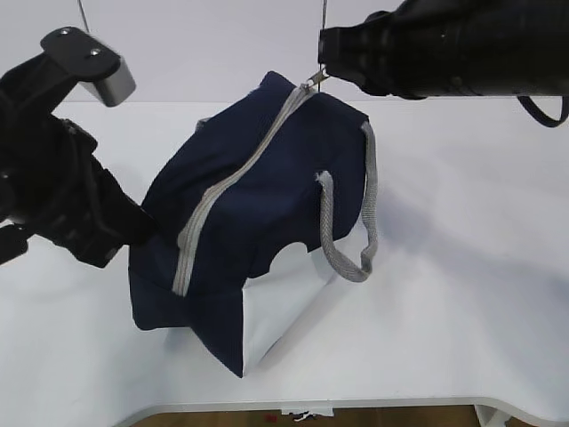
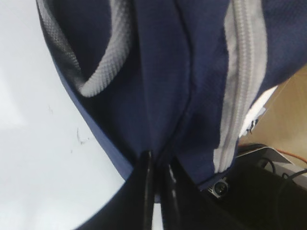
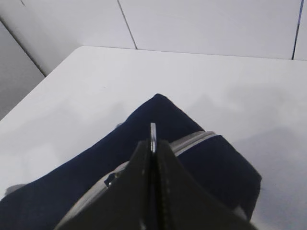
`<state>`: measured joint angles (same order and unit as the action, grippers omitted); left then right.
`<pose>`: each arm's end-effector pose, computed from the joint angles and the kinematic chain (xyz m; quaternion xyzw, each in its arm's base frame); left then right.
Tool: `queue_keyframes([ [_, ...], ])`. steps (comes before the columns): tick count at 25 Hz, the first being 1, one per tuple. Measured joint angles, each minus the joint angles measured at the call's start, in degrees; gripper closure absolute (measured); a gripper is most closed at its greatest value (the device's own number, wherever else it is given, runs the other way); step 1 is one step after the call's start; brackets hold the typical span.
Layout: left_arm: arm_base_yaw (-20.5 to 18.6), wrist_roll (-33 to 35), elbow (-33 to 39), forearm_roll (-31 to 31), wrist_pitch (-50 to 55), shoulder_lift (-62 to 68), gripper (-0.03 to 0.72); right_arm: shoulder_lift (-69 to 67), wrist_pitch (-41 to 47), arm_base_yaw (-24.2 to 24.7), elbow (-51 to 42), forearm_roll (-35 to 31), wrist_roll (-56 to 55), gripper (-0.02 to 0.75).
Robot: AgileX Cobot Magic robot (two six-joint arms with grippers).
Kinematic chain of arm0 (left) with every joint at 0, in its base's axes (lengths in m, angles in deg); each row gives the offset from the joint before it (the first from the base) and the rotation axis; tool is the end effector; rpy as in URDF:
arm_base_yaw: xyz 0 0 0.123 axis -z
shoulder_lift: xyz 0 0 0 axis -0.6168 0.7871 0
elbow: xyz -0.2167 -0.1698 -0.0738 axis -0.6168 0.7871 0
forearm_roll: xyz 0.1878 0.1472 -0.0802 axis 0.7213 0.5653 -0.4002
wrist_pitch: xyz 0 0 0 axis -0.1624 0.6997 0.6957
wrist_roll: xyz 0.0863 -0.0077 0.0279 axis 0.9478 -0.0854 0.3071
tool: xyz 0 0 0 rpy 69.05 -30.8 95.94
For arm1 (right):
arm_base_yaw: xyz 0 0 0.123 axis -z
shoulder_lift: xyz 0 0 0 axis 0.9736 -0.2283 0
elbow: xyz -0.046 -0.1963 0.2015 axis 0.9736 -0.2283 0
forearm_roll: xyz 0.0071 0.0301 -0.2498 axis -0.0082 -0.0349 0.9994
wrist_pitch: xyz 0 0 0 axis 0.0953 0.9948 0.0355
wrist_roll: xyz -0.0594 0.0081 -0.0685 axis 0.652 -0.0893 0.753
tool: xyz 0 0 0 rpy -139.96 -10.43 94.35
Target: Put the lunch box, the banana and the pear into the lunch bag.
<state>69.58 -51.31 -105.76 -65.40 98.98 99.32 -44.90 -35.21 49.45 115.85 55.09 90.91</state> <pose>0.2202 -0.1537 0.2795 0.3757 0.8753 -0.1334 0.2737 0.2907 0.1554 0.3209 -0.1154 0.8233 0.2120 0.5137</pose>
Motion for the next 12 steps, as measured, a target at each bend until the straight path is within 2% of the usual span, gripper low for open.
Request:
queue_keyframes([
  [12, 0.00, 0.09, 0.00, 1.11, 3.33, -0.61, 0.694, -5.82, -3.65, 3.02, 0.26, -0.13, 0.00, 0.748],
])
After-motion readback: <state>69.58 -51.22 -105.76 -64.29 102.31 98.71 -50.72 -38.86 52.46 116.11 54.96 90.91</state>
